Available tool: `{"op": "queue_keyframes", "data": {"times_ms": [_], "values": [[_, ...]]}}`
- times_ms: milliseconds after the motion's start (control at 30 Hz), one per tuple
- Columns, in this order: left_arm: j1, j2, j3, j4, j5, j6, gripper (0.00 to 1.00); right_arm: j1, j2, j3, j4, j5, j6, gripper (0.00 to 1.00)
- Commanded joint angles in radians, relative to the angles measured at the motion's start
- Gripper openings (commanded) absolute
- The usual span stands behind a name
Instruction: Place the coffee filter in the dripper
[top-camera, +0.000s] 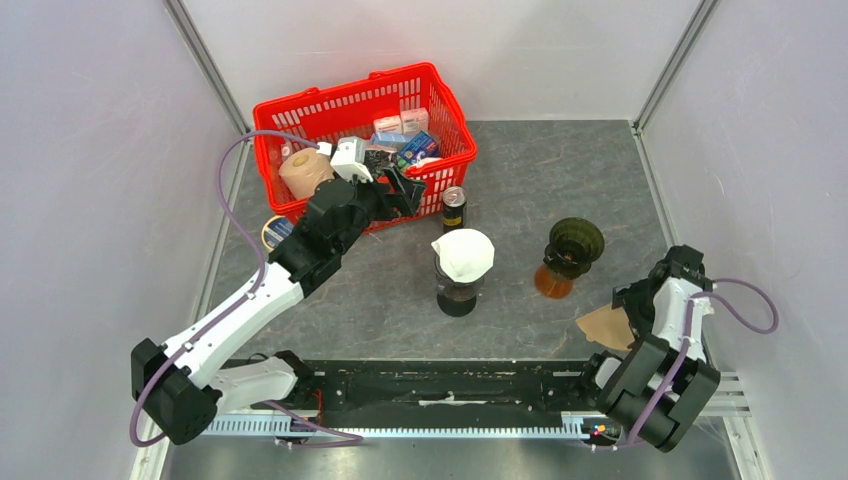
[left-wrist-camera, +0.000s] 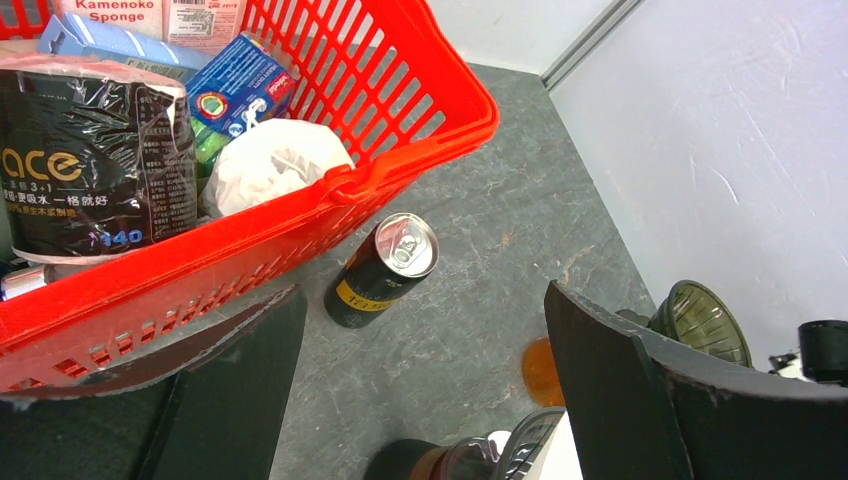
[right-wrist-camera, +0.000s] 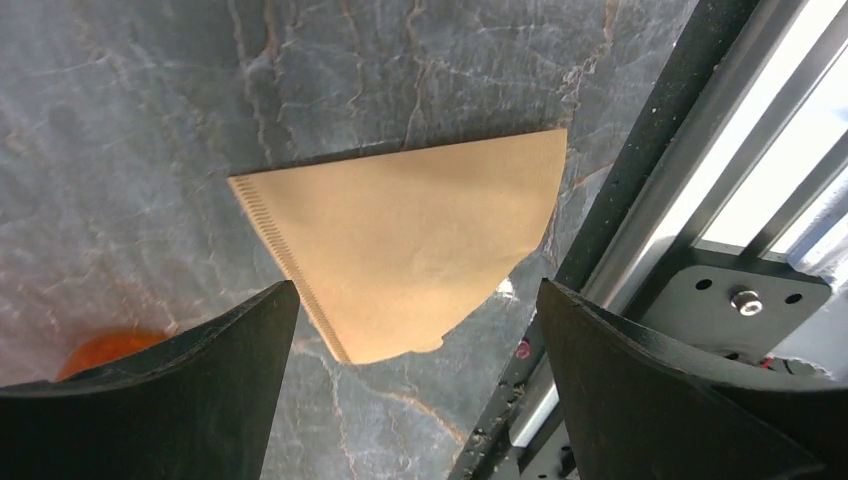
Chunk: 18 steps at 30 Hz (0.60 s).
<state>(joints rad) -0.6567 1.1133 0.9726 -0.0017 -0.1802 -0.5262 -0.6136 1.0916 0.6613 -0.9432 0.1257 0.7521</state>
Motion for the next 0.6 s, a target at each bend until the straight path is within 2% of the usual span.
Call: {"op": "queue_keyframes", "data": {"times_ms": [0, 167, 400, 567], "values": [[0.005, -0.031, -0.008, 0.045, -0.011, 0.018, 0.95, -0.012, 0.017, -0.061, 0.135, 0.026, 0.06, 0.97], [0.005, -0.036, -0.014, 0.045, -0.026, 0.022, 0.95, -0.012, 0.038, -0.115, 0.225, 0.072, 0.072, 0.97], [0.005, -0.032, -0.014, 0.046, -0.031, 0.022, 0.95, -0.011, 0.062, -0.145, 0.301, 0.047, 0.087, 0.97], [0.005, -0.034, -0.014, 0.046, -0.034, 0.022, 0.96, -0.012, 0.108, -0.152, 0.355, 0.019, 0.079, 0.92]]}}
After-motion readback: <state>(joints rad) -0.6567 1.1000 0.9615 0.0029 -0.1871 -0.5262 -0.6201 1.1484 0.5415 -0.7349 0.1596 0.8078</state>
